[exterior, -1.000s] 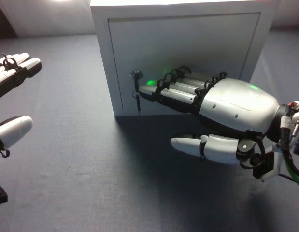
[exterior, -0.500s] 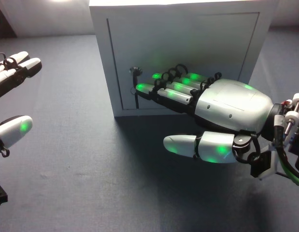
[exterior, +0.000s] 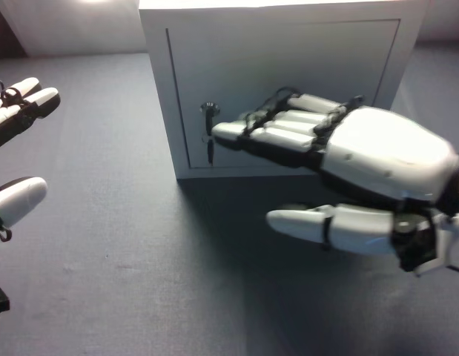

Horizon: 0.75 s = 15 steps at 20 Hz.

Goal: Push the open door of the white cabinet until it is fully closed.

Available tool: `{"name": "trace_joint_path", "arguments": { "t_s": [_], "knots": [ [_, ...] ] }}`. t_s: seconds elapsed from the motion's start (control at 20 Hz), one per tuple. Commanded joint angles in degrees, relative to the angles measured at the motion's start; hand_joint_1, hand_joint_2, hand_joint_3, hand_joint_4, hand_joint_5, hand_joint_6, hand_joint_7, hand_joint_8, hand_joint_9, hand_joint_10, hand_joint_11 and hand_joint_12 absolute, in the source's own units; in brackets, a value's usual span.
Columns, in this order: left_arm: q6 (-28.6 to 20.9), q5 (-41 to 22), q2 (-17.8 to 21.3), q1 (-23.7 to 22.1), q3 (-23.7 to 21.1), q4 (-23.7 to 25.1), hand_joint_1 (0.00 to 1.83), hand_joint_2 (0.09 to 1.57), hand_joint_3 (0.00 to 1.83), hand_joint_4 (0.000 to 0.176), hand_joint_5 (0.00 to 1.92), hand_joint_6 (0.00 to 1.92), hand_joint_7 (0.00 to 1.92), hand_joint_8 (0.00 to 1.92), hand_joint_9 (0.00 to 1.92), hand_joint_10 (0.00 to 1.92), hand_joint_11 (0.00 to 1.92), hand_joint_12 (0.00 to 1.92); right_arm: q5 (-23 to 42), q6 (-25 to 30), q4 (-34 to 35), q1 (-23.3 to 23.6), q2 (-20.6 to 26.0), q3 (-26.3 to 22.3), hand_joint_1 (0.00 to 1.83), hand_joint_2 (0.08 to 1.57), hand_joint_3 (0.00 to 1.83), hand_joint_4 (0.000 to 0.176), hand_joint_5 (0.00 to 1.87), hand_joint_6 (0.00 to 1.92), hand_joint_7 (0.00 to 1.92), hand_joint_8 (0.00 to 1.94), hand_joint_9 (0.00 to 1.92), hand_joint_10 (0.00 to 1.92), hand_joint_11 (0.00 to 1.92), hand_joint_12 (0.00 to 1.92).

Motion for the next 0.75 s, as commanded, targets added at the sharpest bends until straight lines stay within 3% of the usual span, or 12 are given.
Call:
{"name": "trace_joint_path", "arguments": {
  "t_s": [0.0, 0.05, 0.1, 0.15, 0.2, 0.3, 0.35, 0.4, 0.45, 0.55, 0.65, 0.7],
  "knots": [
    [-0.3, -7.9, 0.4, 0.2, -0.4, -1.6, 0.43, 1.53, 0.00, 0.000, 0.11, 0.00, 0.00, 0.00, 0.00, 0.00, 0.00, 0.10, 8.6, 0.4, 0.7, -0.3, 1.2, -0.8, 0.31, 1.45, 0.00, 0.000, 0.11, 0.00, 0.15, 0.01, 0.12, 0.01, 0.00, 0.25],
    [-0.3, -8.1, 0.5, 0.4, -0.5, -1.8, 0.43, 1.52, 0.00, 0.000, 0.11, 0.01, 0.00, 0.00, 0.00, 0.00, 0.00, 0.08, 9.4, 0.4, 0.8, -0.8, 2.0, -1.3, 0.36, 1.43, 0.00, 0.000, 0.06, 0.00, 0.23, 0.02, 0.22, 0.13, 0.00, 1.17],
    [-0.3, -8.6, 0.6, 0.8, -0.6, -2.2, 0.43, 1.51, 0.00, 0.000, 0.10, 0.00, 0.00, 0.00, 0.00, 0.00, 0.00, 0.08, 10.5, 0.4, 0.9, -1.7, 3.7, -2.3, 0.32, 1.43, 0.00, 0.000, 0.03, 0.00, 0.22, 0.01, 0.20, 0.17, 0.00, 1.46],
    [-0.3, -9.0, 0.8, 1.0, -0.8, -2.4, 0.39, 1.51, 0.00, 0.000, 0.11, 0.00, 0.00, 0.00, 0.00, 0.00, 0.00, 0.08, 11.0, 0.4, 1.0, -2.3, 4.9, -2.9, 0.27, 1.45, 0.00, 0.000, 0.03, 0.00, 0.16, 0.00, 0.12, 0.25, 0.00, 1.46],
    [-0.3, -9.5, 0.9, 1.4, -0.9, -2.7, 0.37, 1.50, 0.00, 0.000, 0.10, 0.00, 0.01, 0.00, 0.00, 0.00, 0.00, 0.10, 12.2, 0.4, 1.5, -3.7, 7.1, -4.1, 0.23, 1.46, 0.00, 0.000, 0.00, 0.00, 0.06, 0.00, 0.02, 0.18, 0.00, 1.19],
    [0.0, -10.3, 1.3, 1.9, -1.3, -3.3, 0.34, 1.49, 0.00, 0.000, 0.10, 0.00, 0.03, 0.00, 0.02, 0.00, 0.00, 0.12, 14.7, -0.9, 3.6, -6.4, 10.3, -5.9, 0.12, 1.46, 0.00, 0.000, 0.09, 0.02, 0.06, 0.00, 0.02, 0.05, 0.00, 0.60],
    [0.0, -10.7, 1.3, 2.1, -1.4, -3.6, 0.27, 1.47, 0.00, 0.000, 0.07, 0.00, 0.00, 0.00, 0.00, 0.00, 0.00, 0.26, 16.2, -2.0, 5.1, -8.0, 11.9, -6.9, 0.05, 1.41, 0.00, 0.000, 0.09, 0.01, 0.02, 0.00, 0.00, 0.00, 0.00, 0.14],
    [0.0, -10.7, 1.3, 2.3, -1.4, -3.8, 0.27, 1.47, 0.00, 0.000, 0.07, 0.00, 0.00, 0.00, 0.00, 0.00, 0.00, 0.26, 17.5, -2.8, 6.5, -9.4, 13.1, -7.6, 0.05, 1.41, 0.00, 0.000, 0.09, 0.01, 0.02, 0.00, 0.00, 0.00, 0.00, 0.14],
    [0.0, -10.8, 1.3, 2.3, -1.4, -3.8, 0.26, 1.43, 0.00, 0.004, 0.05, 0.00, 0.00, 0.00, 0.00, 0.00, 0.00, 0.30, 18.6, -3.7, 8.0, -11.0, 14.6, -8.4, 0.08, 1.42, 0.00, 0.000, 0.01, 0.00, 0.00, 0.00, 0.00, 0.00, 0.00, 0.01],
    [0.1, -10.8, 1.3, 2.3, -1.4, -3.8, 0.26, 1.43, 0.00, 0.006, 0.04, 0.00, 0.00, 0.00, 0.00, 0.00, 0.00, 0.27, 20.1, -4.9, 10.1, -13.2, 16.1, -9.4, 0.11, 1.41, 0.00, 0.000, 0.00, 0.00, 0.00, 0.00, 0.00, 0.00, 0.00, 0.00],
    [0.1, -10.8, 1.3, 2.3, -1.4, -3.9, 0.26, 1.40, 0.00, 0.020, 0.00, 0.00, 0.00, 0.00, 0.00, 0.00, 0.00, 0.00, 22.7, -6.5, 13.2, -16.7, 18.1, -10.6, 0.09, 1.37, 0.00, 0.000, 0.00, 0.00, 0.00, 0.00, 0.00, 0.00, 0.00, 0.00],
    [0.1, -10.8, 1.4, 2.3, -1.4, -4.0, 0.26, 1.40, 0.00, 0.020, 0.00, 0.00, 0.00, 0.00, 0.00, 0.00, 0.00, 0.00, 24.6, -7.2, 15.3, -18.8, 19.2, -11.2, 0.09, 1.37, 0.00, 0.000, 0.00, 0.00, 0.00, 0.00, 0.00, 0.00, 0.00, 0.00]
  ]
}}
